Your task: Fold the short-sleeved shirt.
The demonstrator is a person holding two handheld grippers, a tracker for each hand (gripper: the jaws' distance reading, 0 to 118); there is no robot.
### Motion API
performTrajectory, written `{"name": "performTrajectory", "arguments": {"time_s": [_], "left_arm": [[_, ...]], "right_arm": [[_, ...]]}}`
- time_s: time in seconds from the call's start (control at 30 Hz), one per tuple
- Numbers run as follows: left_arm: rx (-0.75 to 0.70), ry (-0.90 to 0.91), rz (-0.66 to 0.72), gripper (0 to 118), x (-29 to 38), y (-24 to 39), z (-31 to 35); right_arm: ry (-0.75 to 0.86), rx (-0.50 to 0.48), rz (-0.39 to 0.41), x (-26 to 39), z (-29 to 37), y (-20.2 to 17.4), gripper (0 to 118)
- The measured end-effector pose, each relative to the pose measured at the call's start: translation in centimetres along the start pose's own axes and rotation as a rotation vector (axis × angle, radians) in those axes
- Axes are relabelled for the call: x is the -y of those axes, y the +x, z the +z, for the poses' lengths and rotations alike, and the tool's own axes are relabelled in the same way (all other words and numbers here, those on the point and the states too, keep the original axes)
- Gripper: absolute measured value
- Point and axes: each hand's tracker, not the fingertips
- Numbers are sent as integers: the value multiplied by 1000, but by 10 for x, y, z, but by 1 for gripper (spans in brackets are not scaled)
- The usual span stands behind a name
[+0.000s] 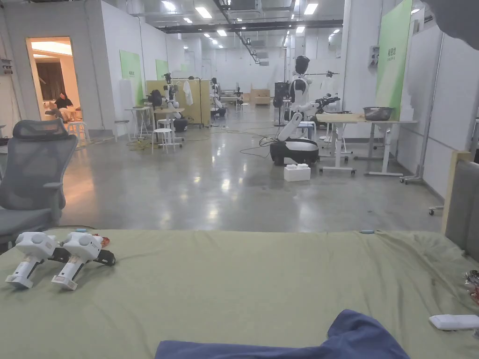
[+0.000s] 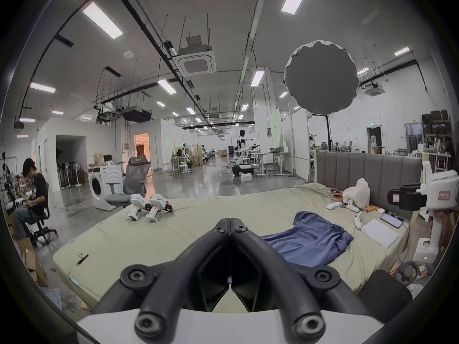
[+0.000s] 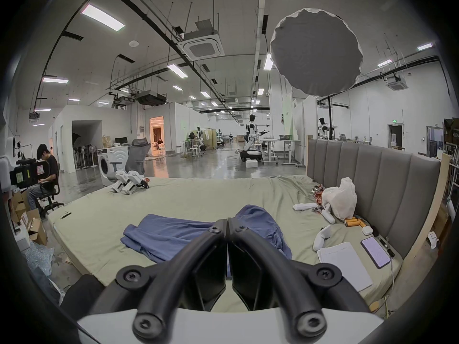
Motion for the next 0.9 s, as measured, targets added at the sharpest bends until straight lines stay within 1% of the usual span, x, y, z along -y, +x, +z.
{"name": "performTrajectory", "arguments": {"time_s": [0.23,0.27,0.3,0.33,0.37,0.4,0.43,0.5,0.53,0.67,0.7,0.73,0.8,0.9], "left_arm": [[-9,-61,43,0,13,-8,-21],[-8,-92,60,9,17,-10,-30],[-14,-101,88,25,23,-13,-38],[9,-142,123,41,29,-17,-50],[31,-185,157,55,36,-22,-65],[46,-230,198,66,46,-28,-84],[63,-264,223,67,57,-32,-100],[48,-334,291,67,83,-43,-139],[32,-362,293,67,97,-46,-158],[26,-519,256,67,158,-56,-240],[34,-563,255,67,173,-58,-258],[5,-606,248,67,186,-60,-273],[-3,-666,187,67,207,-61,-295],[-15,-693,180,67,224,-62,-306]], "right_arm": [[-25,4,-31,4,-7,9,0],[-32,4,-36,6,-10,10,0],[-39,6,-44,8,-12,11,0],[-50,5,-56,11,-14,13,0],[-66,9,-74,13,-17,16,0],[-77,11,-87,16,-20,18,0],[-86,11,-95,20,-22,20,0],[-112,20,-102,28,-27,23,0],[-125,27,-104,32,-30,25,0],[-197,39,-139,50,-41,37,0],[-213,43,-139,54,-43,40,0],[-226,52,-136,57,-45,43,0],[-254,75,-130,63,-49,49,0],[-283,98,-139,70,-53,57,0]]}}
